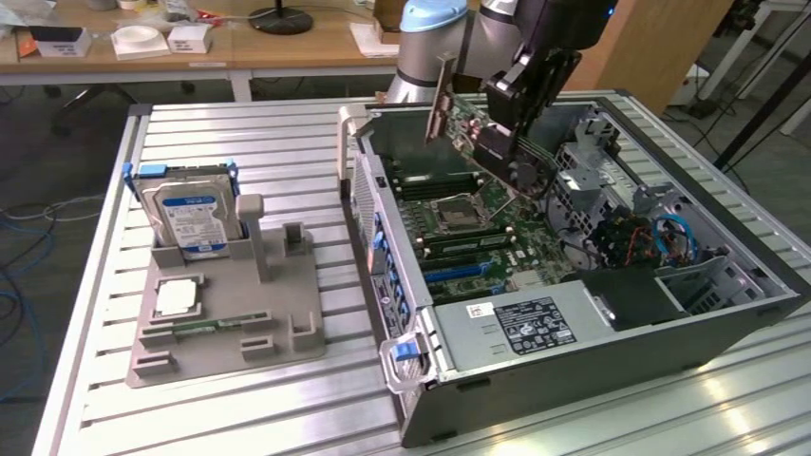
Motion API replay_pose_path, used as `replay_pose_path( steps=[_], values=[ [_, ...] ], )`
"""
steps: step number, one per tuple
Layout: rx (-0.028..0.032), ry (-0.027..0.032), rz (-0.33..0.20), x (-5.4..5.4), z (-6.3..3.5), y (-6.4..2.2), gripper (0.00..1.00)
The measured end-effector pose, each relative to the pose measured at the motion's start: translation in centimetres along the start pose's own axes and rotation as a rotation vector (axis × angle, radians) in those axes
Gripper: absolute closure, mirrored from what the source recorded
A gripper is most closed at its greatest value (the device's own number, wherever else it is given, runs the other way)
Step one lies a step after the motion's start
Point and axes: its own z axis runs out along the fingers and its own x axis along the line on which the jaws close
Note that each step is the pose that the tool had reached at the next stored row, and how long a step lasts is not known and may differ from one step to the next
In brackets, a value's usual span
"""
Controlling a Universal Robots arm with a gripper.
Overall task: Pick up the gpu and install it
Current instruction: 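Insert the gpu into the slot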
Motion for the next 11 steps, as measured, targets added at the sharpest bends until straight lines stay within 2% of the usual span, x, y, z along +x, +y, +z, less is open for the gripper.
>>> replay_pose_path(
  steps=[11],
  values=[
    [-0.0014,0.0043,-0.086,0.00,0.03,0.00,0.74]
  ],
)
